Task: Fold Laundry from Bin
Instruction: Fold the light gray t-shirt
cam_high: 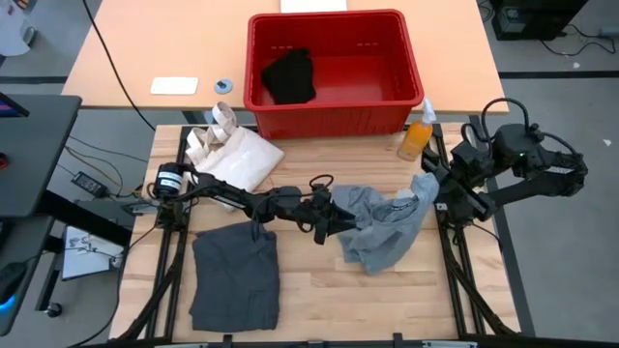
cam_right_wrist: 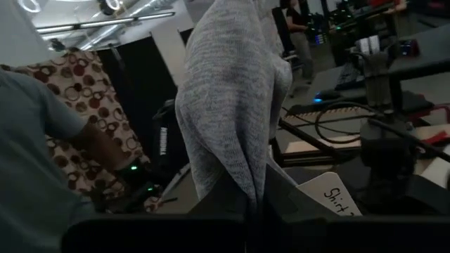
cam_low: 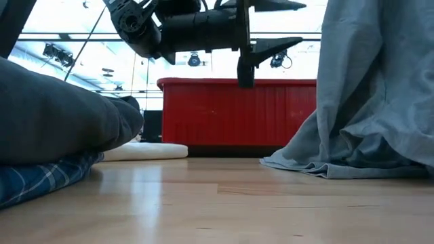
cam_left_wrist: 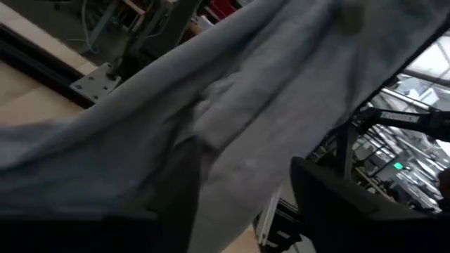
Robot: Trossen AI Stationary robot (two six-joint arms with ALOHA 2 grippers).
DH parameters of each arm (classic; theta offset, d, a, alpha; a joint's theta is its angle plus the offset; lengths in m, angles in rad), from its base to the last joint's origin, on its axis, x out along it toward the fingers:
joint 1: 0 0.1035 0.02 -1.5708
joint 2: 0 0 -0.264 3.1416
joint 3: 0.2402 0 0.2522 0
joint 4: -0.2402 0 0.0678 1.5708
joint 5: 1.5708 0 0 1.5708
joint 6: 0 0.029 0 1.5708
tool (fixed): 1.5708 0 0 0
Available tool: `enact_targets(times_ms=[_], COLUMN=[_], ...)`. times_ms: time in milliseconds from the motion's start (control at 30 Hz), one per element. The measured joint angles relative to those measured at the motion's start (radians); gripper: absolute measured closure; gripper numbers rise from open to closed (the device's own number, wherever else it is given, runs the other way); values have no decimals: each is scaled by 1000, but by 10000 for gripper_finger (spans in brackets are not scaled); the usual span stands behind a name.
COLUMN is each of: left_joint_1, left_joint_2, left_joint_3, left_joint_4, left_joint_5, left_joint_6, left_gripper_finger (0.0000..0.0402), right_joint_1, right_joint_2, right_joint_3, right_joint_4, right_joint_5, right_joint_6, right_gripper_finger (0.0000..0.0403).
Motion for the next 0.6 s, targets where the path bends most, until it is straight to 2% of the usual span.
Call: enact_targets(times_ms=[167,333,467,600], left_joint_1=[-27,-45,-49,-48], left_joint_2=[0,0,0,0], left_joint_3=[64,160,201,203], left_joint_4=[-77,-287,-448,-525], left_joint_5=[1,1,-8,-25], left_joint_6=[108,225,266,300], left_gripper_finger=[124,121,140,196], right_joint_1=[0,0,0,0], right_joint_2=[24,54,70,71], right_joint_3=[0,0,0,0], right_joint_4=[0,3,34,52], right_joint_5=[51,70,70,75], right_joint_6=[0,-3,-3,-4], right_gripper_finger=[390,390,390,390])
